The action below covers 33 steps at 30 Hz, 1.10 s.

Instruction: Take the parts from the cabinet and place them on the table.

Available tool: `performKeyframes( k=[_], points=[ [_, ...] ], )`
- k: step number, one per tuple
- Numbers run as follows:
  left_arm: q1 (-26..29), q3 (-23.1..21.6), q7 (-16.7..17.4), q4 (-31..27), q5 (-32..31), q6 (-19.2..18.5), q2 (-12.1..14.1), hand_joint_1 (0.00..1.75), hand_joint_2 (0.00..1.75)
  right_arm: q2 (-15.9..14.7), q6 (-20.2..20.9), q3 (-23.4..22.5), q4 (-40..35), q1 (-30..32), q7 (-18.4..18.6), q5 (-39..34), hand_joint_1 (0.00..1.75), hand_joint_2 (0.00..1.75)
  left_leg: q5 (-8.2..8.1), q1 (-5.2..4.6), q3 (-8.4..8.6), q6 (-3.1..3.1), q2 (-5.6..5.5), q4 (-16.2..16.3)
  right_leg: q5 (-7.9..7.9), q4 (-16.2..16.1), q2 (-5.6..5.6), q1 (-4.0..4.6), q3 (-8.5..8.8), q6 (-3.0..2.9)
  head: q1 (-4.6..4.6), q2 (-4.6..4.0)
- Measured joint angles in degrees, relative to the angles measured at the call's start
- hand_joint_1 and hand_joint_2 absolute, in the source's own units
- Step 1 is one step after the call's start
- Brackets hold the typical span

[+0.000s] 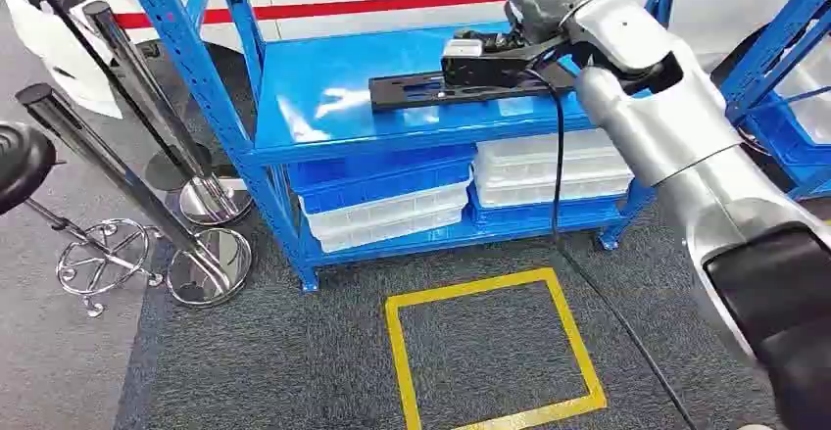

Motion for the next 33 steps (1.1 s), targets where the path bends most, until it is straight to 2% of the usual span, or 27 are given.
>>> performKeyframes(
  k=[6,18,19,20,21,22,23,24,25,26,27,28,30,31,32,33],
  points=[
    [0.1,0.1,0.0,0.0,0.1,0.1,0.0,0.00,0.00,0.0,0.0,2.4,4.5,0.0,0.6,2.1,0.00,0.00,0.00,-0.01,-0.03,0.01,-0.08,0.0,0.00,0.0,-0.09,-0.04,0.03,0.00,0.00,0.00],
    [0.1,0.4,-0.2,0.0,0.0,-0.9,0.0,0.00,0.00,0.0,-0.5,2.5,13.7,1.1,1.4,2.0,0.00,0.00,-0.01,-0.01,-0.01,0.01,-0.08,0.1,0.00,0.0,-0.08,-0.04,0.00,0.00,0.00,0.00],
    [0.1,0.5,-0.3,-0.1,-0.1,-1.0,0.1,0.00,0.00,0.0,-0.4,2.5,14.2,1.2,1.5,2.0,0.00,0.00,-0.34,-0.39,-0.06,0.53,-0.05,0.4,0.41,-0.9,-0.13,-0.64,0.25,0.52,-0.02,-0.02],
    [0.1,0.5,-0.5,-0.1,-0.1,-1.0,0.0,0.00,0.00,0.0,-0.5,2.5,14.6,1.2,1.6,2.0,0.00,0.00,0.25,-0.26,0.88,1.40,0.04,-1.4,0.68,-1.9,-0.02,-0.33,1.06,0.86,-0.02,-0.02],
    [0.2,0.5,-0.5,-0.1,-0.2,-1.0,0.0,0.00,0.00,-0.3,-0.6,2.5,15.2,1.4,1.6,1.9,0.00,0.00,1.24,0.57,2.28,1.71,0.20,-3.5,0.46,-1.6,-0.09,-0.18,1.26,0.69,0.09,0.00],
    [0.2,0.5,-0.6,-0.1,-0.2,-1.1,0.0,0.00,0.00,-0.4,-0.8,2.5,16.0,1.1,1.6,1.6,0.00,0.00,1.55,0.55,3.00,1.90,0.29,-4.4,-0.46,0.2,0.11,-0.11,0.24,0.62,0.02,0.00],
    [0.1,0.5,-0.6,-0.1,-0.2,-1.1,0.0,0.00,0.00,-0.4,-0.9,2.5,16.5,1.1,1.5,1.5,0.00,0.00,1.61,0.59,3.11,1.95,0.48,-4.5,-2.27,3.8,0.18,-0.06,-1.80,0.55,0.02,0.00],
    [0.0,0.5,-0.6,-0.1,-0.3,-1.1,0.0,0.00,0.00,-0.4,-1.1,2.5,17.0,1.3,1.5,1.5,0.00,0.00,1.48,0.59,3.17,1.99,0.56,-4.5,-4.19,8.7,0.19,-0.09,-4.46,0.65,0.02,-0.02],
    [0.0,0.6,-0.7,-0.1,-0.3,-1.1,-0.1,0.00,0.00,-0.6,-1.2,2.5,17.6,1.7,1.5,1.4,0.00,0.00,1.22,0.60,3.25,1.99,0.56,-4.3,-5.45,12.9,0.17,-0.16,-7.01,0.81,0.04,-0.02],
    [0.1,0.6,-0.7,-0.1,-0.4,-1.1,-0.1,0.00,0.00,-0.7,-1.3,2.5,18.1,2.2,1.4,1.4,0.00,0.00,0.87,0.70,3.30,1.90,0.53,-4.0,-5.46,15.6,0.17,-0.28,-9.02,0.99,0.04,0.00],
    [0.2,0.7,-0.7,-0.1,-0.4,-1.1,-0.1,0.00,0.00,-0.7,-1.4,2.5,18.4,2.5,1.4,1.4,0.00,0.00,0.41,0.87,3.35,1.55,0.43,-3.5,-3.96,15.1,0.15,-0.43,-9.39,1.17,0.04,-0.02],
    [0.3,0.8,-0.7,-0.1,-0.4,-1.1,-0.1,0.00,0.00,-0.8,-1.6,2.5,18.6,2.6,1.4,1.4,0.00,0.00,-0.28,1.10,3.39,1.11,0.38,-2.7,-1.23,12.0,0.13,-0.67,-8.43,1.42,0.02,-0.02],
    [0.3,0.9,-0.7,-0.1,-0.5,-1.2,-0.1,0.00,0.00,-0.8,-1.9,2.5,18.9,2.5,1.3,1.4,0.00,0.00,-2.25,1.60,3.29,0.12,0.38,-0.4,4.12,2.3,-0.10,-1.32,-4.53,2.07,0.04,0.00],
    [0.3,0.9,-0.8,-0.1,-0.6,-1.2,0.1,0.00,0.00,-0.9,-2.1,2.5,19.2,2.7,1.3,1.4,0.00,0.00,-3.16,1.24,2.39,-0.72,0.30,0.4,2.22,3.0,0.13,-0.88,-4.36,2.21,0.07,0.00],
    [0.1,1.0,-0.9,-0.2,-0.6,-1.2,0.2,0.00,0.00,-0.9,-2.3,2.5,19.4,2.7,1.0,1.4,0.00,0.00,-3.75,1.24,2.18,-1.01,0.22,1.9,2.05,2.9,0.49,-0.75,-4.67,0.96,-0.05,0.00],
    [0.0,1.0,-1.0,-0.2,-0.7,-1.1,0.0,0.00,0.00,-0.9,-2.5,2.5,19.5,3.1,1.0,1.5,0.00,0.00,-3.94,1.31,2.31,-1.26,0.20,1.7,1.64,3.3,0.44,-0.63,-4.85,0.32,-0.04,0.00]
  ],
)
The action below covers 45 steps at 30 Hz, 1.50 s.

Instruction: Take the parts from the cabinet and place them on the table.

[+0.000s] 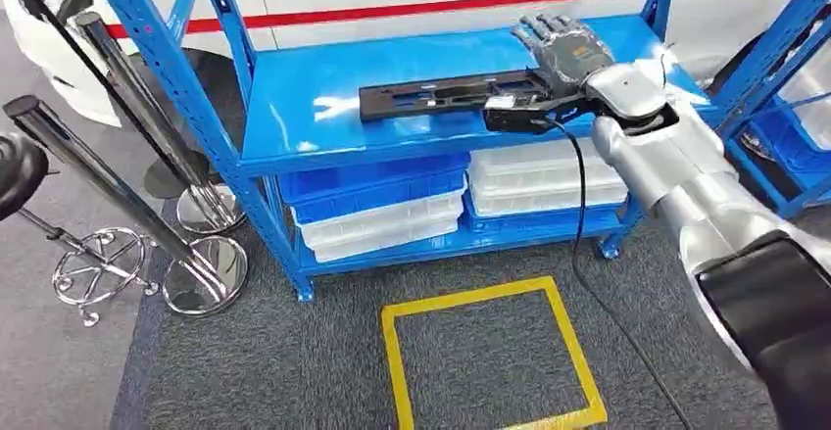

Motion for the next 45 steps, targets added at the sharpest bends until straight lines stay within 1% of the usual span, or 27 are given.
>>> performKeyframes(
  k=[3,4,7,8,9,10,12,13,16,17,19,20,23,24,25,27,28,29,30,33,35,38,39,40,42,43,45],
  points=[
    [0.2,0.0,0.0,0.0,-0.1,-0.1,-0.1,0.00,0.00,-0.1,-0.7,0.0,0.1,0.2,-0.3,0.0,0.00,0.00,-0.94,0.31,0.29,-0.51,0.06,0.0,-0.68,0.1,0.11,-0.01,0.45,-1.23,-0.04,0.00],
    [0.1,0.0,0.0,0.0,-0.2,-0.1,-0.2,0.00,0.00,-0.1,-0.9,0.0,0.1,0.2,-0.5,0.0,0.00,0.00,-1.74,0.33,-0.38,-0.74,0.06,2.0,-1.00,0.1,0.10,-0.03,0.89,-1.69,-0.02,0.00],
    [0.0,0.2,0.0,-0.1,-0.3,0.0,-0.1,0.00,0.00,-0.1,-1.6,0.0,0.1,0.5,-1.0,0.0,0.00,0.00,-5.94,0.34,-8.36,-1.15,0.06,15.4,-1.88,0.1,0.12,0.24,1.85,-2.19,-0.07,-0.02],
    [0.0,0.2,0.0,-0.1,-0.3,0.0,-0.2,0.00,0.00,0.0,-1.7,0.0,0.1,0.8,-1.2,0.0,0.00,0.00,-5.93,0.34,-10.63,-1.06,0.06,18.3,-2.25,0.1,0.14,0.40,2.27,-2.26,-0.07,-0.02],
    [0.1,0.3,0.0,-0.1,-0.3,-0.1,-0.2,0.00,0.00,0.0,-1.8,0.0,0.1,1.2,-1.2,0.0,0.00,0.00,-4.41,0.31,-11.77,-0.77,0.05,18.5,-2.69,0.1,0.17,0.63,2.83,-2.26,-0.07,0.00],
    [0.2,0.3,0.0,-0.1,-0.3,-0.1,-0.2,0.00,0.00,0.0,-1.8,0.0,0.1,1.3,-1.3,0.0,0.00,0.00,-1.37,0.12,-11.48,-0.24,0.04,15.7,-3.18,0.1,0.22,0.86,3.52,-2.31,-0.07,0.00],
    [0.2,0.3,0.0,-0.1,-0.5,-0.1,-0.2,0.00,0.00,0.0,-2.0,0.0,0.0,1.2,-1.4,0.2,0.00,0.00,5.68,-0.56,-8.38,1.53,-0.03,5.8,-4.10,-0.1,0.25,1.39,5.07,-2.36,-0.07,0.00],
    [0.2,0.3,0.0,-0.1,-0.6,-0.1,0.0,0.00,0.00,0.0,-2.2,0.0,0.1,1.4,-1.6,0.2,0.00,0.00,6.45,-1.05,-7.14,2.89,-0.16,3.1,-4.38,-0.8,0.21,1.04,5.55,-2.46,0.00,-0.02],
    [0.1,0.4,0.0,-0.3,-0.7,0.0,0.1,0.00,0.00,0.0,-2.4,0.0,0.1,1.6,-1.6,0.4,0.00,0.00,5.46,-1.70,-5.03,4.25,0.13,-0.3,-3.52,-1.6,0.31,1.02,6.43,-1.33,-0.04,-0.02],
    [0.1,0.4,0.0,-0.3,-0.7,0.0,0.2,0.00,0.00,-0.1,-2.4,0.0,0.0,1.7,-1.6,0.5,0.00,0.00,5.36,-1.74,-4.25,4.23,0.32,-1.2,-2.93,-1.8,0.15,1.04,6.55,-0.72,-0.04,0.00],
    [0.2,0.4,0.0,-0.3,-0.7,0.0,0.1,0.00,0.00,-0.1,-2.4,-0.1,0.0,1.5,-1.6,0.6,0.00,0.00,5.63,-1.24,-1.75,3.91,0.29,-3.6,-3.91,-0.4,-0.15,0.81,6.69,-0.56,0.00,0.00],
    [0.1,0.4,0.0,-0.3,-0.7,0.0,0.1,0.00,0.00,-0.1,-2.4,-0.1,0.0,1.2,-1.5,0.7,0.00,0.00,5.47,-1.21,-1.33,4.13,0.31,-3.9,-5.14,1.7,-0.12,0.92,5.39,-0.40,0.00,0.00],
    [-0.1,0.4,0.0,-0.3,-0.7,-0.1,0.0,0.00,0.00,-0.2,-2.4,-0.1,0.1,1.6,-0.4,1.4,0.00,0.00,4.38,-1.20,-0.71,4.01,0.26,-3.6,-9.25,12.6,-0.10,0.85,-2.31,0.67,0.00,-0.02],
    [0.0,0.4,0.0,-0.3,-0.7,-0.1,0.0,0.00,0.00,-0.3,-2.4,-0.1,0.2,1.9,0.0,1.7,0.00,0.00,3.96,-1.15,-0.51,3.84,0.11,-3.3,-8.54,13.2,-0.11,0.84,-3.57,0.64,-0.02,0.00],
    [0.2,0.4,0.0,-0.3,-0.7,-0.1,0.0,0.00,0.00,-0.3,-2.3,-0.2,0.3,1.9,0.5,2.0,0.00,0.00,3.32,-1.06,-0.22,3.56,0.01,-2.8,-6.02,11.1,-0.15,0.73,-3.60,0.74,-0.02,-0.02],
    [0.3,0.5,0.0,-0.3,-0.7,-0.1,-0.2,0.00,0.00,-0.3,-2.2,-0.5,0.3,1.7,1.1,2.2,0.00,0.00,1.80,-0.91,0.46,3.00,-0.02,-1.6,0.98,2.4,-0.25,0.51,-0.87,0.90,-0.02,-0.02],
    [0.3,0.5,0.0,-0.3,-0.8,-0.1,-0.2,0.00,0.00,-0.4,-2.2,-0.7,0.3,1.9,1.4,2.3,0.00,0.00,0.93,-0.81,0.61,2.59,0.00,-1.0,1.73,0.0,-0.27,0.59,0.14,0.73,-0.04,-0.02],
    [0.2,0.6,0.0,-0.3,-0.8,-0.1,-0.2,0.00,0.00,-0.4,-1.8,-0.9,0.6,1.8,1.5,2.4,0.00,0.00,0.66,-0.89,0.39,2.16,-0.06,-0.4,0.00,-0.6,-0.29,1.19,-0.61,0.46,0.02,-0.02],
    [0.1,0.7,0.0,-0.3,-0.8,-0.1,-0.2,0.00,0.00,-0.4,-1.5,-1.0,0.6,1.7,1.7,2.6,0.00,0.00,0.41,-0.92,-0.30,1.76,-0.12,-0.2,0.45,-0.2,-0.32,1.38,-0.54,-0.86,-0.06,0.00],
    [0.2,0.7,-0.1,-0.3,-0.8,-0.1,-0.2,0.00,0.00,-0.5,-1.4,-1.4,0.7,2.1,2.0,2.8,0.00,0.00,-0.24,-1.00,0.20,0.93,-0.05,0.2,0.37,-0.7,-0.22,0.97,0.04,-2.15,0.04,-0.02],
    [0.2,0.8,-0.2,-0.3,-0.8,-0.1,-0.3,0.00,0.00,-0.5,-1.2,-1.7,0.7,1.8,2.5,2.9,0.00,0.00,-0.76,-0.63,-2.06,0.21,-0.06,4.7,0.09,-1.4,-0.23,0.82,1.21,-2.57,-0.02,0.00],
    [0.1,1.0,-0.2,-0.3,-0.7,-0.1,-0.2,0.00,0.00,-0.4,0.2,-1.7,1.0,1.9,3.6,3.6,0.00,0.00,-5.18,-0.26,-9.39,-0.42,-0.05,16.2,-0.90,-1.5,-0.23,0.83,2.44,-2.76,-0.02,0.00],
    [0.2,1.2,-0.2,-0.3,-0.7,-0.2,-0.2,0.00,0.00,-0.3,0.5,-1.7,1.2,2.0,3.8,3.7,0.00,0.00,-5.07,-0.14,-11.09,-0.54,-0.04,17.5,-1.32,-1.5,-0.21,0.83,2.95,-2.73,-0.04,-0.02],
    [0.4,1.3,-0.2,-0.3,-0.7,-0.2,-0.3,0.00,0.00,-0.3,0.7,-1.7,1.3,2.0,3.9,3.8,0.00,0.00,-3.28,-0.04,-11.39,-0.52,-0.04,16.2,-1.68,-1.5,-0.18,0.84,3.49,-2.72,-0.04,-0.02],
    [0.5,1.4,-0.2,-0.3,-0.7,-0.3,-0.3,0.00,0.00,-0.1,1.0,-1.7,1.5,1.8,4.2,3.8,0.00,0.00,3.58,-0.03,-8.80,-0.46,-0.03,7.5,-2.52,-1.5,-0.10,0.86,4.80,-2.49,-0.04,-0.02],
    [0.5,1.5,-0.2,-0.3,-0.7,-0.3,-0.2,0.00,0.00,0.0,1.1,-1.7,1.5,1.7,4.3,3.8,0.00,0.00,7.18,-0.07,-6.99,-0.03,-0.03,2.3,-2.92,-1.6,-0.11,0.83,5.41,-2.35,-0.02,-0.02],
    [0.3,1.8,-0.2,-0.3,-0.7,-0.3,-0.1,0.00,0.00,0.1,2.3,-1.7,1.9,1.2,4.6,3.9,0.00,0.00,5.12,-0.94,-6.81,0.91,-0.03,0.5,-2.89,-2.3,-0.02,0.64,5.58,-1.74,-0.04,-0.02]
  ],
)
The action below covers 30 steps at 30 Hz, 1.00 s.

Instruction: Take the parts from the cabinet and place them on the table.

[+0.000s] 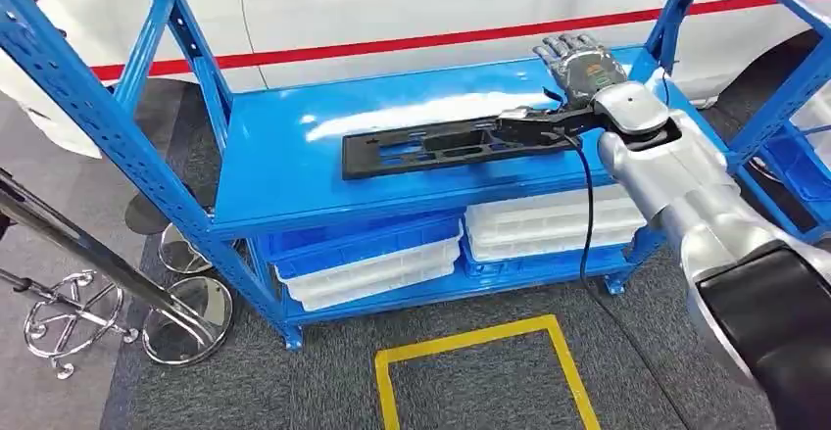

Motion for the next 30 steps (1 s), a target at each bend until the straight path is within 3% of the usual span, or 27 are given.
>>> performKeyframes(
  k=[1,3,4,6,7,8,9,10,11,13,14,17,19,20,23,24,25,26,28,29,30],
  points=[
    [0.0,0.0,0.0,0.0,0.0,0.0,0.0,0.00,0.00,0.1,0.7,0.0,0.2,-0.1,0.1,0.0,0.00,0.00,1.08,-0.13,0.62,0.46,-0.15,-1.0,-0.20,0.1,0.01,0.15,-0.06,0.36,-0.02,0.02],
    [0.2,0.1,0.0,0.0,0.3,0.0,0.1,0.00,0.00,0.2,1.4,-0.2,0.6,-0.1,0.8,-0.1,0.00,0.00,1.27,-0.13,1.07,0.76,-0.10,-1.3,-0.28,-0.7,0.04,0.24,0.56,1.08,0.02,0.00],
    [0.3,0.1,0.0,0.0,0.4,0.1,0.1,0.00,0.00,0.2,1.5,-0.5,0.8,-0.2,1.0,-0.6,0.00,0.00,1.72,0.65,1.88,1.16,0.02,-2.5,-0.98,-0.1,-0.14,0.12,0.62,1.29,0.02,0.00],
    [0.0,0.3,0.2,0.0,0.5,0.5,0.1,0.00,0.00,0.3,1.6,-1.8,1.3,-0.4,0.5,-2.3,0.00,0.00,1.49,0.36,2.46,1.72,0.11,-2.9,-4.05,5.7,-0.08,0.44,-2.33,1.14,0.02,0.00],
    [-0.1,0.4,0.2,0.0,0.5,0.6,0.1,0.00,0.00,0.4,1.8,-2.4,1.7,-0.3,0.5,-2.7,0.00,1.75,1.34,0.24,2.62,1.90,0.08,-2.9,-5.85,10.2,-0.09,0.45,-4.74,1.13,0.04,0.00],
    [-0.2,0.5,0.3,0.0,0.5,0.6,0.1,0.00,0.00,0.3,2.0,-2.9,2.2,-0.1,0.5,-3.0,0.00,1.75,1.10,0.11,2.68,2.14,0.01,-2.8,-7.30,14.9,-0.08,0.45,-7.60,1.19,0.04,0.00],
    [-0.2,0.5,0.4,0.0,0.5,0.6,0.1,0.00,0.00,0.3,2.3,-3.2,2.6,0.2,0.8,-3.3,0.00,1.75,0.86,0.09,2.70,2.21,-0.12,-2.5,-7.32,17.4,-0.09,0.45,-9.55,1.24,0.02,0.00],
    [-0.1,0.6,0.7,0.0,0.5,0.7,0.1,0.00,0.00,0.4,2.8,-3.6,3.0,0.4,1.1,-3.6,0.00,1.75,0.56,0.09,2.78,2.16,-0.25,-2.2,-5.79,16.8,-0.12,0.41,-9.98,1.28,0.06,0.02],
    [0.0,0.6,0.9,0.0,0.6,0.9,0.1,0.00,0.00,0.4,3.1,-4.1,3.3,0.4,1.4,-4.0,0.00,1.75,0.19,0.09,2.92,2.09,-0.32,-1.9,-3.32,13.9,-0.15,0.34,-9.13,1.27,0.04,0.00],
    [-0.1,0.9,1.0,0.0,0.6,1.0,0.1,0.00,0.00,0.4,3.5,-4.9,3.7,0.2,1.9,-4.3,0.00,1.75,-0.77,0.09,3.07,1.73,-0.43,-0.9,2.50,4.5,-0.24,0.29,-5.28,1.17,0.04,0.00],
    [-0.1,1.0,1.0,0.0,0.6,1.0,0.1,0.00,0.00,0.5,3.5,-5.1,4.0,0.1,1.9,-4.3,0.00,1.75,-1.30,-0.10,2.80,1.30,-0.52,-0.3,2.35,2.2,-0.31,0.39,-4.18,1.07,0.04,0.00],
    [-0.1,1.4,1.1,0.0,0.6,1.1,0.1,0.00,0.00,0.8,3.6,-5.2,4.5,0.1,1.9,-4.3,0.00,1.75,-1.71,-0.25,2.42,0.75,-0.50,0.2,2.04,1.9,-0.07,0.78,-4.36,0.57,0.02,0.00],
    [-0.1,1.4,1.1,-0.1,0.6,1.1,0.1,0.00,0.00,0.9,3.6,-5.5,4.6,0.0,1.9,-4.3,0.00,1.75,-2.18,-0.21,2.29,0.23,-0.46,0.6,2.30,1.4,-0.10,0.28,-4.06,-0.03,0.02,0.00],
    [-0.1,1.4,1.0,-0.1,0.6,1.2,0.0,0.00,0.00,1.0,3.5,-5.6,4.7,0.0,1.9,-4.3,0.00,1.75,-3.31,-0.08,1.88,-0.31,-0.36,1.9,2.26,1.2,-0.14,0.24,-3.79,-0.25,0.02,0.00],
    [-0.1,1.5,1.1,-0.1,0.6,1.3,0.1,0.00,0.00,1.3,3.6,-5.6,5.0,0.0,1.9,-4.3,0.00,1.75,-9.24,0.50,-3.68,-1.40,-0.31,14.2,2.08,1.1,-0.17,0.12,-3.49,-0.61,0.02,0.00],
    [-0.1,1.5,1.1,-0.1,0.6,1.4,0.1,0.00,0.00,1.4,3.7,-5.6,5.1,0.1,1.9,-4.3,0.00,1.75,-9.96,0.66,-5.43,-1.53,-0.31,17.4,2.05,1.1,-0.13,0.12,-3.49,-0.62,0.00,0.00],
    [-0.1,1.5,1.4,-0.1,0.6,1.5,0.1,0.00,0.00,1.5,4.0,-5.6,5.3,0.1,2.1,-4.3,0.00,1.75,-9.29,0.74,-5.87,-1.55,-0.31,17.7,2.03,1.1,-0.13,0.11,-3.45,-0.63,0.02,0.00],
    [-0.1,1.5,1.6,-0.1,0.6,1.6,0.1,0.00,0.00,1.6,4.4,-5.6,5.5,0.1,2.3,-4.3,0.00,1.75,-7.36,0.81,-4.96,-1.49,-0.31,15.4,1.98,1.1,-0.08,0.13,-3.36,-0.57,0.00,0.00],
    [-0.1,1.5,2.1,-0.1,0.6,1.9,0.1,0.00,0.00,1.7,4.9,-5.7,5.8,-0.2,3.1,-4.2,0.00,1.75,-1.84,0.76,-0.04,-0.79,-0.32,5.0,1.81,1.1,-0.06,0.20,-2.96,-0.34,0.00,0.00],
    [-0.2,1.5,2.4,-0.1,0.5,2.2,0.2,0.00,0.00,1.7,5.5,-5.7,5.9,-0.5,3.4,-3.9,0.00,1.75,-0.82,0.51,2.00,-0.23,-0.34,0.3,1.74,1.0,-0.10,0.11,-2.82,-0.25,0.02,0.00],
    [-0.2,1.5,2.8,-0.1,0.4,2.5,0.2,0.00,0.00,1.7,6.1,-5.7,6.2,-0.9,3.8,-3.6,0.00,1.75,-1.33,0.13,2.73,0.05,-0.32,-0.3,1.74,1.0,-0.09,0.39,-2.94,0.06,0.02,0.02]
  ],
)
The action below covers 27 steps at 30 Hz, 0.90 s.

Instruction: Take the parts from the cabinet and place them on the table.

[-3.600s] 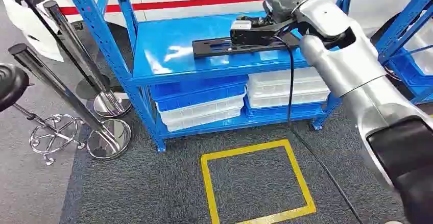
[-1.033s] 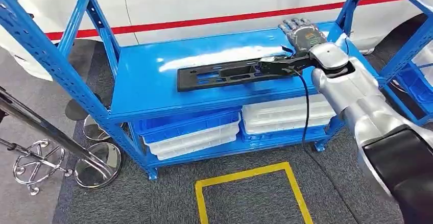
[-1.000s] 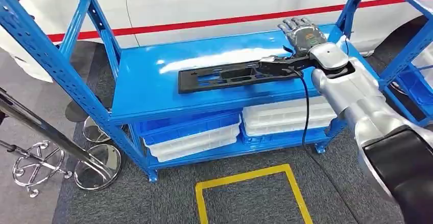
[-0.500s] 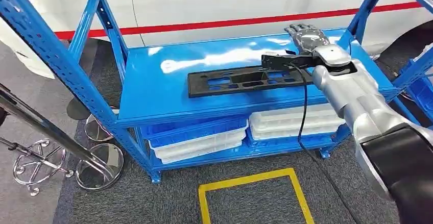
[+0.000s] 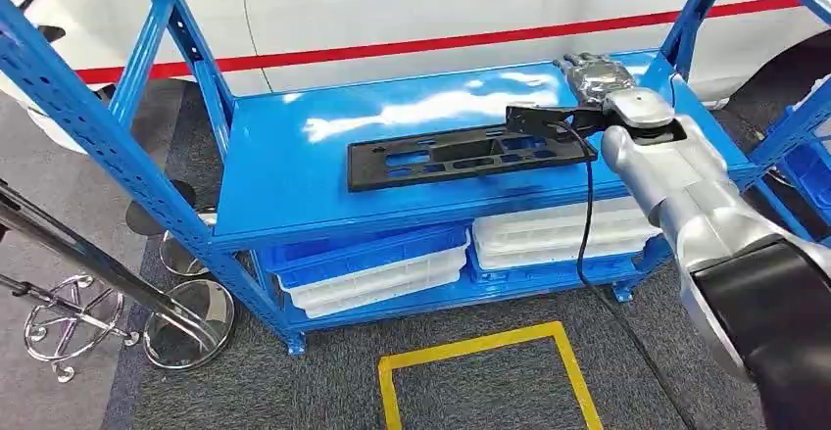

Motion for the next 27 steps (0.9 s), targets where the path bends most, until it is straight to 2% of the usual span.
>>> performKeyframes(
  k=[3,4,5,6,8,9,10,11,12,13,14,15,16,18,19,20,21,23,24,25,26,27],
  points=[
    [0.1,0.0,0.6,0.0,-0.1,0.8,0.0,0.00,0.00,0.1,2.3,0.0,0.9,-0.6,1.4,1.8,0.00,1.75,0.23,-0.29,-0.08,0.52,-0.08,-0.3,0.37,-0.7,0.03,-0.32,0.22,0.98,-0.02,0.00],
    [0.0,0.1,0.8,0.0,-0.1,1.1,0.0,0.00,0.00,0.1,3.3,0.1,1.1,-1.0,1.7,2.6,0.00,1.75,0.80,-0.04,0.53,1.08,0.02,-1.4,0.34,-0.9,0.06,-0.01,0.37,1.39,0.00,0.00],
    [0.0,0.1,0.8,0.0,-0.1,1.3,-0.1,0.00,0.00,0.1,4.2,0.1,1.4,-1.6,1.8,3.2,0.00,1.75,1.23,0.19,0.97,1.34,0.23,-2.2,-0.46,0.2,-0.13,-0.17,0.07,1.37,0.02,-0.02],
    [0.0,0.1,0.9,0.0,-0.1,1.4,-0.1,0.00,0.00,0.2,5.3,0.2,1.6,-2.4,1.6,3.8,0.00,1.75,1.37,0.21,0.99,1.66,0.25,-2.4,-2.39,2.9,-0.16,-0.08,-1.21,1.28,0.02,0.00],
    [-0.1,0.4,1.0,0.0,-0.1,1.5,-0.2,0.00,0.00,0.2,7.1,0.5,2.1,-3.4,0.9,4.5,0.00,1.75,1.32,0.07,1.02,1.96,0.28,-2.4,-6.65,11.7,-0.08,-0.05,-5.19,1.39,0.00,0.00],
    [-0.1,0.4,1.0,0.0,-0.1,1.5,-0.3,0.00,0.00,0.2,8.0,0.7,2.4,-3.5,0.3,4.9,0.00,1.75,1.25,0.02,1.02,2.05,0.26,-2.3,-7.76,15.4,-0.08,-0.05,-7.12,1.51,0.02,-0.02],
    [0.0,0.5,1.1,0.0,-0.1,1.6,-0.3,0.00,0.00,0.2,9.1,1.0,2.5,-3.5,-0.3,5.2,0.00,1.75,1.19,0.03,1.01,2.05,0.21,-2.1,-7.39,16.7,-0.11,-0.10,-7.89,1.61,0.02,0.00],
    [0.0,0.5,1.1,0.0,0.0,1.7,-0.3,0.00,0.00,0.2,10.3,1.4,2.6,-3.7,-1.0,5.7,0.00,1.75,0.97,0.09,1.02,2.00,0.14,-1.8,-5.59,14.8,-0.16,-0.17,-7.15,1.67,0.02,-0.02],
    [0.0,0.7,1.1,0.0,0.0,1.9,-0.3,0.00,0.00,0.2,11.7,1.9,2.7,-4.1,-1.9,6.2,0.00,1.75,0.73,0.14,1.01,1.84,0.08,-1.4,-3.35,11.4,-0.18,-0.26,-5.48,1.71,0.02,-0.02],
    [0.0,0.9,1.1,0.0,0.0,2.1,-0.4,0.00,0.00,0.2,12.9,2.5,2.7,-4.8,-2.6,6.5,0.00,1.75,0.31,0.16,0.99,1.60,0.02,-0.9,-0.66,6.2,-0.21,-0.37,-2.91,1.76,0.02,-0.02],
    [0.0,1.2,1.1,0.0,0.0,2.2,-0.5,0.00,0.00,0.3,13.9,3.0,2.7,-5.5,-3.3,6.8,0.00,1.75,-0.20,0.15,0.77,1.26,0.00,-0.1,0.65,1.6,-0.23,-0.50,-0.83,1.75,0.02,-0.02],
    [-0.1,1.4,1.1,0.0,0.1,2.3,-0.4,0.00,0.00,0.4,14.5,3.4,2.8,-6.2,-3.5,6.9,0.00,1.75,-0.63,-0.34,0.13,0.75,-0.06,0.8,-0.41,1.0,-0.17,-0.02,-0.47,1.57,0.02,-0.02],
    [0.0,1.4,1.0,0.0,0.2,2.4,-0.4,0.00,0.00,0.6,15.2,3.8,2.8,-6.6,-3.9,7.1,0.00,1.75,-0.65,-0.23,-0.03,0.64,-0.07,0.9,-0.23,1.2,0.02,-0.14,-0.72,1.07,-0.07,-0.02],
    [0.0,1.5,1.0,0.0,0.2,2.6,-0.5,0.00,0.00,0.8,17.3,4.7,2.8,-6.7,-5.2,8.0,0.00,1.75,-0.46,-0.06,0.04,0.29,-0.06,0.7,-0.20,1.2,0.03,0.28,-0.83,0.59,-0.04,0.00],
    [0.1,1.6,1.0,0.0,0.2,2.7,-0.6,0.00,0.00,0.9,18.3,5.2,2.8,-6.8,-5.9,8.2,0.00,1.75,-0.57,-0.07,0.00,0.09,-0.09,0.8,-0.03,1.0,0.02,0.02,-0.79,0.26,-0.02,-0.02],
    [0.2,1.6,1.0,0.0,0.2,2.8,-0.7,0.00,0.00,0.9,19.2,5.7,2.8,-7.1,-6.6,8.4,0.00,1.75,-1.31,0.08,-0.26,-0.38,-0.01,1.5,0.15,0.7,-0.10,-0.25,-0.62,-0.17,-0.02,-0.02],
    [0.1,1.7,1.0,0.0,0.2,3.1,-0.7,0.00,0.00,1.0,19.8,6.3,2.6,-7.4,-7.0,8.5,0.00,1.75,-2.96,0.14,-1.19,-0.83,0.02,3.7,0.22,0.5,-0.09,-0.30,-0.59,-0.43,-0.06,-0.02],
    [0.0,1.9,1.0,0.0,0.2,3.5,-0.7,0.00,0.00,1.1,20.7,7.4,2.4,-7.6,-7.5,8.5,0.00,1.75,-7.04,0.48,-5.07,-1.41,0.02,12.2,0.28,0.5,-0.08,-0.32,-0.64,-0.57,-0.07,0.00],
    [0.1,2.0,1.0,0.0,0.1,3.6,-0.7,0.00,0.00,1.1,21.2,8.0,2.4,-7.5,-7.9,8.5,0.00,1.75,-8.44,0.57,-6.98,-1.56,0.03,16.1,0.27,0.5,-0.10,-0.32,-0.64,-0.58,-0.04,0.00],
    [0.1,2.2,1.0,0.0,0.0,3.7,-0.7,0.00,0.00,1.1,21.6,8.8,2.4,-7.4,-8.2,8.4,0.00,1.75,-8.64,0.64,-8.15,-1.56,0.04,18.3,0.27,0.5,-0.10,-0.32,-0.64,-0.59,-0.04,-0.02],
    [0.2,2.3,1.0,0.0,0.0,3.7,-0.8,0.00,0.00,1.1,22.0,9.9,2.4,-7.2,-8.5,8.1,0.00,1.75,-7.10,0.71,-7.80,-1.50,0.04,17.2,0.26,0.5,-0.08,-0.32,-0.61,-0.58,-0.04,-0.02],
    [0.2,2.4,1.0,0.0,-0.1,3.7,-0.8,0.00,0.00,1.1,22.2,10.7,2.4,-7.2,-8.7,7.9,0.00,1.75,-5.03,0.71,-6.37,-1.36,0.04,14.0,0.25,0.5,-0.04,-0.32,-0.58,-0.57,-0.04,-0.02]
  ],
)
